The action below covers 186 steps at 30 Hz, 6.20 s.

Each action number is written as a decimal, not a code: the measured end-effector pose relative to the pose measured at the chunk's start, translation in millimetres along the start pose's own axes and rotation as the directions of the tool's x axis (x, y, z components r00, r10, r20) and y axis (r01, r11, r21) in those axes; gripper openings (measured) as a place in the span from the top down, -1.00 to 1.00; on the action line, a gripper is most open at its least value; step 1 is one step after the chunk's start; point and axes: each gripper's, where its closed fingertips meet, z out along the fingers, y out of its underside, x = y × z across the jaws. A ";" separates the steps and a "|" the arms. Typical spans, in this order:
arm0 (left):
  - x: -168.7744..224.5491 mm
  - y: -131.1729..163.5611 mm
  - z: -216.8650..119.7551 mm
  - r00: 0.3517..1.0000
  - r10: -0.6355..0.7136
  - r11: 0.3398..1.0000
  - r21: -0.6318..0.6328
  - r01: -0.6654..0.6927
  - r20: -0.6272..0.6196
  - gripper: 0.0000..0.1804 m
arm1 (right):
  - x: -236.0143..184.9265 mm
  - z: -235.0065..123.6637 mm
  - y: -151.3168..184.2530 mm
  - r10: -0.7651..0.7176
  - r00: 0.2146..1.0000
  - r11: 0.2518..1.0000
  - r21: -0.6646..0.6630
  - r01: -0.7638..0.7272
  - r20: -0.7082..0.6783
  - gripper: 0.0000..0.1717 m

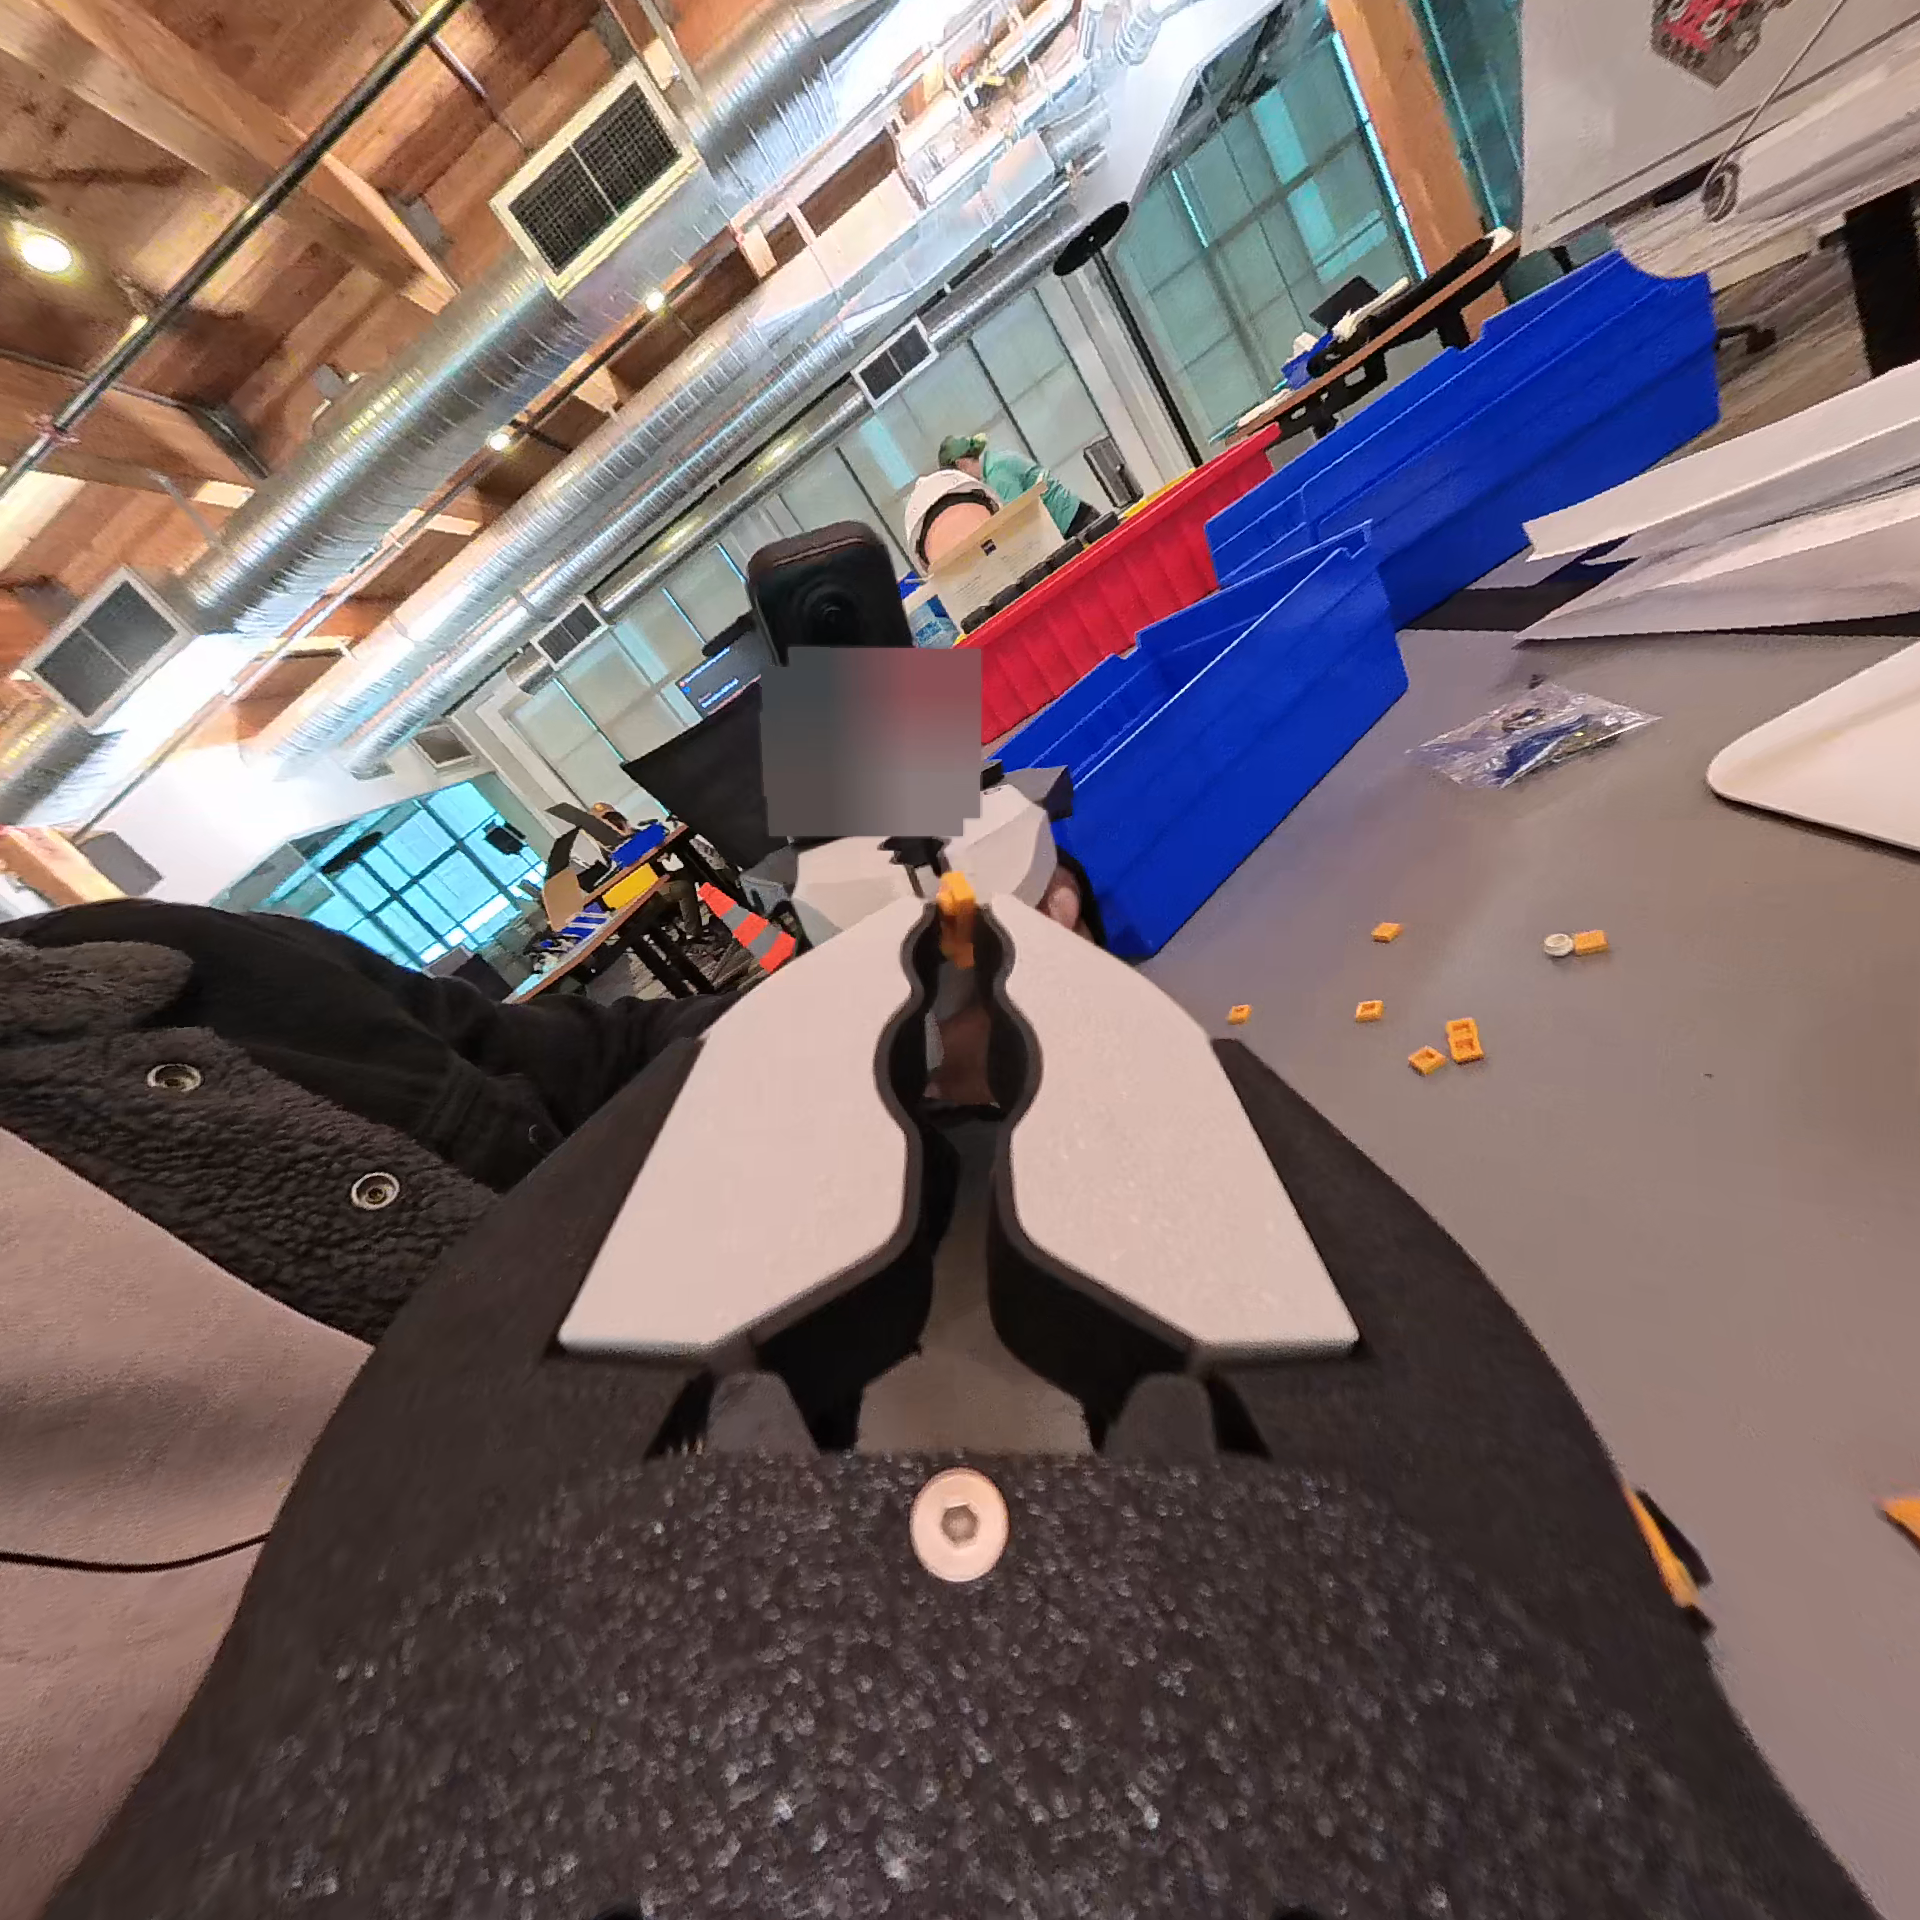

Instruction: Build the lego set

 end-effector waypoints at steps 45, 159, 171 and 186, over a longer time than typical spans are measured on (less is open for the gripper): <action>15.2 -8.4 -5.7 0.988 -0.093 0.995 0.017 0.096 -0.126 0.96 | -19.8 3.1 -5.9 -0.145 0.988 0.986 0.087 0.140 0.052 0.95; 3.1 93.3 -25.1 0.997 -0.067 0.806 -0.592 0.028 -0.043 0.30 | 47.8 -58.9 104.4 -0.643 0.701 0.131 -0.858 0.497 0.308 0.43; -3.5 111.7 -30.0 0.995 0.089 0.752 -0.651 -0.102 -0.054 0.64 | 44.1 -45.0 87.4 -0.618 0.743 0.268 -0.820 0.506 0.256 0.42; 1.1 94.5 -40.0 0.987 0.144 0.767 -0.622 -0.159 -0.075 0.60 | -9.0 -68.7 154.3 -0.593 0.742 0.231 -0.817 0.529 0.313 0.61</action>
